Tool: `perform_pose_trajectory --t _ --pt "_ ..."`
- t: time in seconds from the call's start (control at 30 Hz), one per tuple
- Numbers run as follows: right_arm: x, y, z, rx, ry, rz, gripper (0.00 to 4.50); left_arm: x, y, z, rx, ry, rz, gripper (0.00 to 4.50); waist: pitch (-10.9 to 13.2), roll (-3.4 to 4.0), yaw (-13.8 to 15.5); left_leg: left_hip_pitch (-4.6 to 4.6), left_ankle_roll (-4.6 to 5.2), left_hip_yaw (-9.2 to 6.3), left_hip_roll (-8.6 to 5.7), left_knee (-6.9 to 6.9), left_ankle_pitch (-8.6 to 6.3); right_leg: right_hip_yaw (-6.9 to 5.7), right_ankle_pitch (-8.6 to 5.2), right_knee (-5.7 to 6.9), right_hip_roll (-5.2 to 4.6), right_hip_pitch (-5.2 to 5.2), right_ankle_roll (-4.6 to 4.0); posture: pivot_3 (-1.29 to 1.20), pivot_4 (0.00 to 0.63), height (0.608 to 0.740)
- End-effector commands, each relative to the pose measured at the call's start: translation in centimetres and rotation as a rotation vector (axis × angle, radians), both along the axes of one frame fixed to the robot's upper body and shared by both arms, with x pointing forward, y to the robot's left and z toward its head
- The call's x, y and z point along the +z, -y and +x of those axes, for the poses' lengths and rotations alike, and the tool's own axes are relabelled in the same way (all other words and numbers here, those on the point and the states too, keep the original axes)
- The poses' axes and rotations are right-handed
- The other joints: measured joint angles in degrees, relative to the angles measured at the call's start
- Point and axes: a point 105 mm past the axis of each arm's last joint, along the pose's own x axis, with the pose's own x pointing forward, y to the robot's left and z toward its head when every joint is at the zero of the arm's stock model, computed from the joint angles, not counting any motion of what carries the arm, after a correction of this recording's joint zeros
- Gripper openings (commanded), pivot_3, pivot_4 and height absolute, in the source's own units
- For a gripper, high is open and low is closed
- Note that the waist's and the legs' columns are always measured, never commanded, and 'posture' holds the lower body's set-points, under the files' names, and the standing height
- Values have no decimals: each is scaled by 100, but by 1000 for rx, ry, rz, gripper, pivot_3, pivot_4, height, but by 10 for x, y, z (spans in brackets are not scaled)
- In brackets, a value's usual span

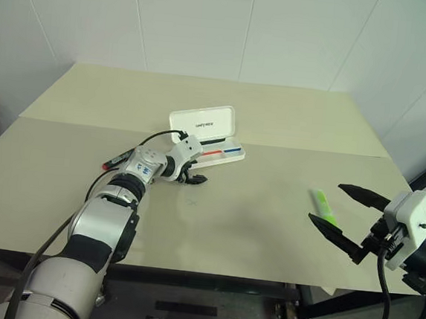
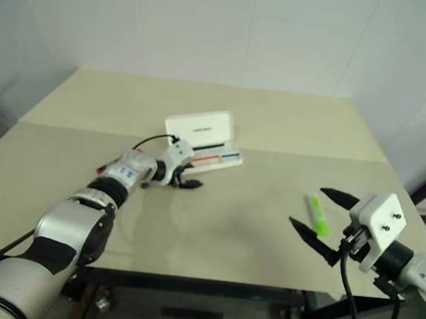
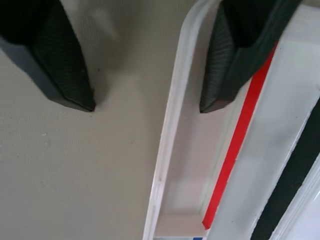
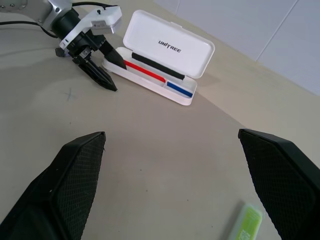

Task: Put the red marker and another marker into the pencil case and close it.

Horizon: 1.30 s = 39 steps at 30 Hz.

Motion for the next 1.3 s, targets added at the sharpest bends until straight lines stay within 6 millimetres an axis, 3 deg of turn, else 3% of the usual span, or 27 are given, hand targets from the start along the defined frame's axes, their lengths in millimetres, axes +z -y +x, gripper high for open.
perform_pose_trajectory --t 0.03,0.27,0.6,0.9,1.1,1.3 --pt "10 2 -1 4 33 -19 4500 -3 -11 3 50 2 38 2309 0 -1 -35 10 4 2 0 -4 3 2 0 -12 0 13 -1 0 150 740" --pt "13 3 5 21 34 -32 4500 11 -12 5 42 32 -5 13 2 -3 -83 7 9 15 -1 -18 7 15 5 -30 -4 15 6 0 150 740" --pt "18 4 16 61 33 -44 4500 48 -9 -1 -116 106 -86 13 4 -7 -81 -5 0 13 -1 -37 -13 11 -2 -33 -4 -2 10 0 150 740" --pt "19 10 19 82 20 -59 4500 68 -10 -50 -577 69 -158 13 5 -8 -37 -8 1 16 0 -36 -14 11 -4 -32 -5 -6 6 0 150 740" --pt "15 9 18 95 8 -63 4500 50 -21 -74 -682 58 -87 13 5 -8 -54 -5 2 16 6 -34 -14 12 -5 -27 -6 -6 4 0 150 740" --pt "10 7 18 102 -6 -55 4500 32 -24 -92 -647 52 -35 13 5 -8 -59 -6 2 14 14 -25 -14 10 -5 -20 -5 -6 4 0 150 740"
